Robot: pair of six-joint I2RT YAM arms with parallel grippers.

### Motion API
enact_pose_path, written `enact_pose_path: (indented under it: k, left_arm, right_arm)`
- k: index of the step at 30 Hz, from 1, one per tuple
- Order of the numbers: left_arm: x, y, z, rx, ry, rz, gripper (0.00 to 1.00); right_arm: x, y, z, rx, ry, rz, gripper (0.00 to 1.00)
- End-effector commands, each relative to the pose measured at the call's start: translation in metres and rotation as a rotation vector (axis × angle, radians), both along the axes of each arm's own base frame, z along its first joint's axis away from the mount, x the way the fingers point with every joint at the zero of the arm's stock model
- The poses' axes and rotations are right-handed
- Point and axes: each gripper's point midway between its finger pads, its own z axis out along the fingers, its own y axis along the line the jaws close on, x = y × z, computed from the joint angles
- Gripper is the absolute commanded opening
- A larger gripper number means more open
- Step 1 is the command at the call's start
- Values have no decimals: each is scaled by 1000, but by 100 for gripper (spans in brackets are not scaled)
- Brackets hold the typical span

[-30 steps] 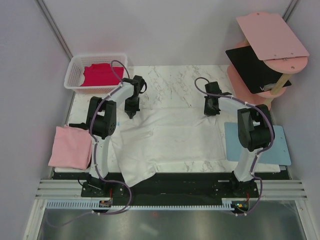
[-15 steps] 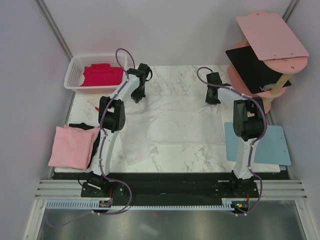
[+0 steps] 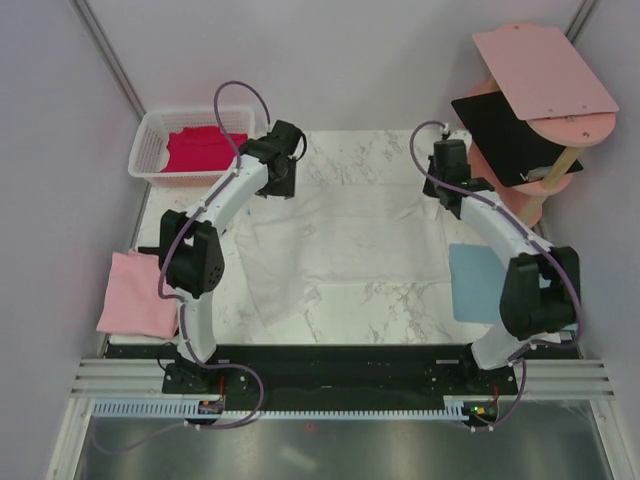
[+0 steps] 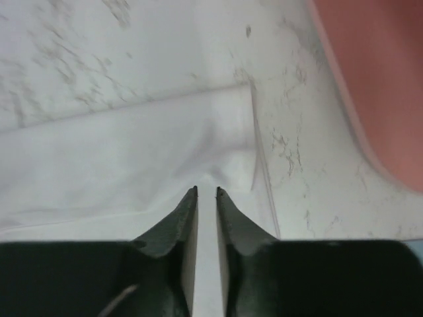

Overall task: Fold and stack the t-shirts
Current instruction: Fold the flattened tshirt in 1/3 of the way, then grap the side of the flattened tshirt closest away from the robot with both arms

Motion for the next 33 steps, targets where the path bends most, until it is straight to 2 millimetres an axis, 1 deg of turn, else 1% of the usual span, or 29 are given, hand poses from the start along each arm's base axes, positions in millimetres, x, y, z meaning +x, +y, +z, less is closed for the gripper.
enact_pose_path:
  k: [1, 2, 3, 4, 5, 6, 7, 8, 9, 10, 11, 12, 13, 14, 15, 16, 17, 18, 19, 20, 21, 23, 26, 28, 31, 32, 33]
  left_arm:
    - [-38, -17, 82, -168, -195, -35, 92]
    - [-58, -12, 60, -144, -139, -30, 97]
    - [-70, -12, 54, -149, -127, -17, 100]
    - [-84, -15, 51, -154, -120, -27, 100]
    - [-106, -10, 40, -148, -93, -29, 100]
    - [-117, -10, 36, -159, -85, -17, 100]
    - [-131, -15, 30, -156, -74, -33, 100]
    - [-150, -9, 20, -150, -54, -33, 100]
    - [-160, -10, 13, -159, -42, -14, 100]
    - [-172, -12, 8, -165, -28, -17, 100]
    - [-188, -8, -1, -176, -12, 3, 100]
    - [-196, -7, -6, -175, -3, 8, 100]
    - [-206, -10, -9, -177, -4, 0, 100]
    - [-219, -6, -22, -175, 19, 25, 100]
    - [-225, -8, -19, -200, 1, 26, 100]
    - [-231, -8, -22, -212, 3, 33, 100]
    - [-238, -6, -30, -225, 11, 52, 100]
    - [-241, -8, -27, -249, -5, 50, 100]
    - [-243, -8, -29, -260, -10, 53, 100]
    - [-249, -6, -34, -262, -3, 59, 100]
    - [-250, -7, -34, -279, -8, 54, 99]
    - [-256, -3, -40, -270, 4, 57, 99]
    - [-261, 1, -47, -261, 15, 63, 99]
    - [-262, 1, -49, -260, 21, 62, 99]
    - [-262, 0, -49, -259, 18, 59, 99]
    - [-262, 0, -49, -260, 17, 58, 99]
    - [-262, -1, -49, -259, 17, 54, 99]
  right_arm:
    - [-37, 0, 51, 62, -126, 14, 33]
    - [-48, -1, 49, 72, -114, 6, 40]
    - [-66, -2, 29, 85, -65, -5, 53]
    - [-79, -3, 36, 103, -84, -12, 58]
    - [-89, -6, 32, 114, -75, -28, 62]
    - [-106, -8, 14, 122, -24, -39, 74]
    - [-116, -7, 17, 158, -37, -56, 80]
    - [-125, -7, 11, 178, -21, -65, 85]
    - [-139, -9, -5, 189, 23, -73, 89]
    - [-147, -9, -5, 216, 19, -86, 89]
    - [-153, -11, -10, 235, 35, -96, 89]
    - [-166, -14, -23, 239, 78, -120, 89]
    - [-171, -15, -24, 253, 80, -131, 88]
    - [-174, -16, -29, 279, 91, -152, 88]
    - [-183, -17, -38, 293, 115, -171, 85]
    - [-186, -21, -42, 301, 124, -192, 84]
    - [-192, -22, -53, 318, 149, -216, 83]
    - [-194, -25, -57, 323, 159, -233, 81]
    - [-197, -29, -61, 328, 169, -257, 80]
    - [-200, -31, -68, 333, 184, -273, 79]
    - [-202, -34, -72, 332, 194, -285, 78]
    - [-203, -38, -77, 337, 201, -303, 77]
    - [-204, -39, -87, 348, 236, -310, 76]
    - [-204, -36, -95, 357, 255, -301, 76]
    - [-205, -32, -106, 378, 276, -295, 74]
    - [-202, -31, -108, 385, 266, -288, 73]
    - [-202, -29, -112, 390, 276, -289, 70]
